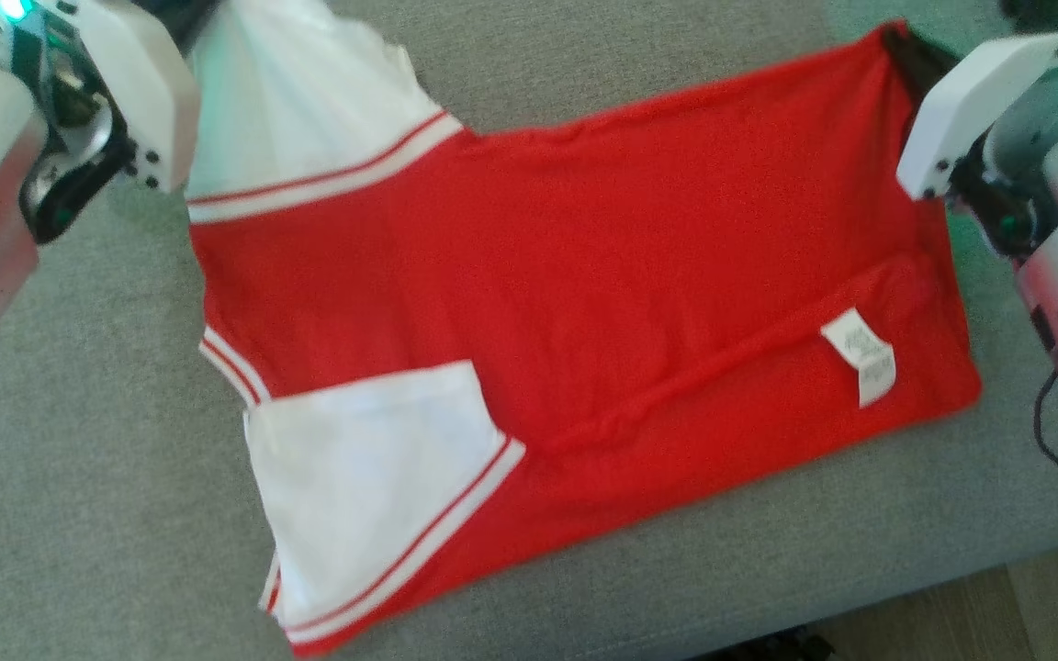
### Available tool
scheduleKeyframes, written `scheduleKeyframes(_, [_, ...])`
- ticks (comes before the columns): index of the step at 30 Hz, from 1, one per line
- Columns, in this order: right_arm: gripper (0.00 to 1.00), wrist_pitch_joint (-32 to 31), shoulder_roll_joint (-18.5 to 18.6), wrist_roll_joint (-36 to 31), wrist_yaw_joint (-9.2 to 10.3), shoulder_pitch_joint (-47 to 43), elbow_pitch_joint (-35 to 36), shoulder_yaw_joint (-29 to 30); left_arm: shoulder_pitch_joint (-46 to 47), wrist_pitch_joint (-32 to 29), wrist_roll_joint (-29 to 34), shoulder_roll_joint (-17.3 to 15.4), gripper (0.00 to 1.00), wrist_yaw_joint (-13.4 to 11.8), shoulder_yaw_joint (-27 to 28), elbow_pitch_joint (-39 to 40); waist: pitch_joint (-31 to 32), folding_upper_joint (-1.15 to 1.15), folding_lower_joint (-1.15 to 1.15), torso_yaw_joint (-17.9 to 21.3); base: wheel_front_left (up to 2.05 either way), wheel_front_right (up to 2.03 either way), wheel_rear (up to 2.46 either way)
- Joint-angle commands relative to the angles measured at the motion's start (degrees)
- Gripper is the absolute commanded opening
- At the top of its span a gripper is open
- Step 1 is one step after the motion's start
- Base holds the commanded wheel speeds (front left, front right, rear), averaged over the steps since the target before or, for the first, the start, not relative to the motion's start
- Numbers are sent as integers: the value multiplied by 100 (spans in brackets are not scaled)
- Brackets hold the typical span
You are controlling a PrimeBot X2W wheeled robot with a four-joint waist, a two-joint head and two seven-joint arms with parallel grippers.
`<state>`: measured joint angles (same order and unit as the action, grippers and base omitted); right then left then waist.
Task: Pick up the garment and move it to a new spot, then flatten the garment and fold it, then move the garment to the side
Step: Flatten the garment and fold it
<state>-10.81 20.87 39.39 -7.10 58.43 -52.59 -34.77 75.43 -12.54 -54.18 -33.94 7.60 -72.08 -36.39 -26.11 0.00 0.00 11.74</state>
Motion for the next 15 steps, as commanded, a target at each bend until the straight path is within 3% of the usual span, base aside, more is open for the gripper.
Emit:
scheduleKeyframes(1, [0,109,110,88,-39,138,105,-3,421,140,58,-234,0,-11,233,49,5,0,0,-3,0,0,0])
scheduleKeyframes(8, [0,582,291,478,-39,341,78,76,795,1144,186,-118,0,-11,238,-126,90,0,0,-111,0,0,0])
scheduleKeyframes(15, [0,666,535,884,-39,11,150,8,540,1457,-124,-170,0,-11,74,196,282,0,0,-378,0,0,0])
